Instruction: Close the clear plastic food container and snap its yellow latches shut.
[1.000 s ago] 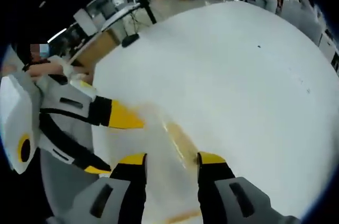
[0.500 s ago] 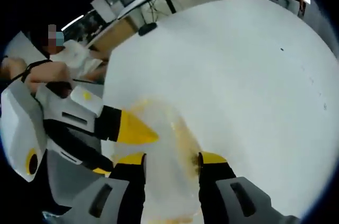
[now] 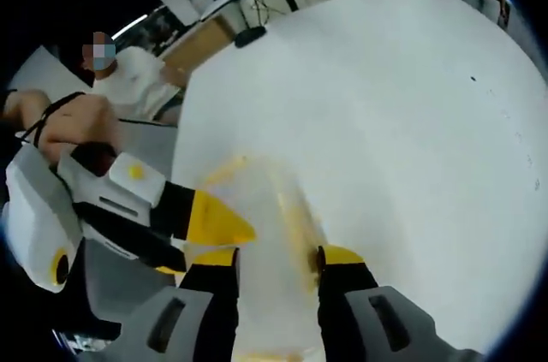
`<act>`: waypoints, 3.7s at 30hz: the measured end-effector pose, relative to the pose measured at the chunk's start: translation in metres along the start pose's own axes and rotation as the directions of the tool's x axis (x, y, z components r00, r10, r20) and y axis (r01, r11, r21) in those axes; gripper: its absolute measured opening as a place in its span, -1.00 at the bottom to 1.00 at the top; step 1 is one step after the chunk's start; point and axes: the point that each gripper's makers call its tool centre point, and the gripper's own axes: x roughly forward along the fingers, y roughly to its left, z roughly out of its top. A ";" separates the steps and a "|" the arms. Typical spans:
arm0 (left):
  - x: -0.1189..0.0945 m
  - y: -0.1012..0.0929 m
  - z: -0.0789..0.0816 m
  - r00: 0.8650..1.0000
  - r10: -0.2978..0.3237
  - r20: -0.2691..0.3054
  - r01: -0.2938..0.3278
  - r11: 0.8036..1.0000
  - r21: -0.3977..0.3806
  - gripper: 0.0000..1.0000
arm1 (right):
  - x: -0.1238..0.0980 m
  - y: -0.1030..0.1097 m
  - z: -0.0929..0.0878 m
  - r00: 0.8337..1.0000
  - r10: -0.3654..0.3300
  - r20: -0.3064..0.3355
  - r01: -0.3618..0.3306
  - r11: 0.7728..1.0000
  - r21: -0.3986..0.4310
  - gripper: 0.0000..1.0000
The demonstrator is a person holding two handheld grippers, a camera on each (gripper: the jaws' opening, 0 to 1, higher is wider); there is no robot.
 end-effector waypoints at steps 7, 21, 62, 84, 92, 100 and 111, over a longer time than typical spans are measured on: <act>0.000 0.000 0.000 1.000 -0.001 -0.013 0.001 1.000 0.006 0.09 | 0.001 0.000 -0.001 1.000 0.016 -0.014 -0.016 1.000 0.007 -0.35; 0.002 0.003 0.000 1.000 0.006 -0.005 -0.006 0.999 0.052 0.06 | 0.002 -0.001 -0.004 0.998 0.054 -0.043 -0.052 0.998 0.032 -0.41; -0.014 0.004 -0.023 0.987 -0.159 0.017 0.159 0.987 -0.030 0.91 | -0.021 0.020 -0.019 0.997 -0.070 0.016 0.072 0.981 -0.181 0.43; 0.008 0.006 -0.046 0.968 -0.223 -0.114 0.236 0.965 0.112 0.91 | -0.006 0.023 -0.058 0.963 -0.263 -0.052 0.227 0.903 -0.366 0.58; 0.009 0.009 -0.043 0.972 -0.214 -0.100 0.225 0.967 0.118 0.83 | -0.003 0.020 -0.057 0.956 -0.290 -0.054 0.248 0.888 -0.386 0.50; 0.010 0.020 -0.042 0.979 -0.180 -0.101 0.192 0.972 0.134 0.53 | -0.002 0.020 -0.057 0.958 -0.283 -0.046 0.244 0.890 -0.386 0.49; 0.010 0.020 -0.043 0.979 -0.175 -0.106 0.188 0.974 0.129 0.53 | -0.001 0.019 -0.056 0.959 -0.282 -0.033 0.248 0.889 -0.386 0.48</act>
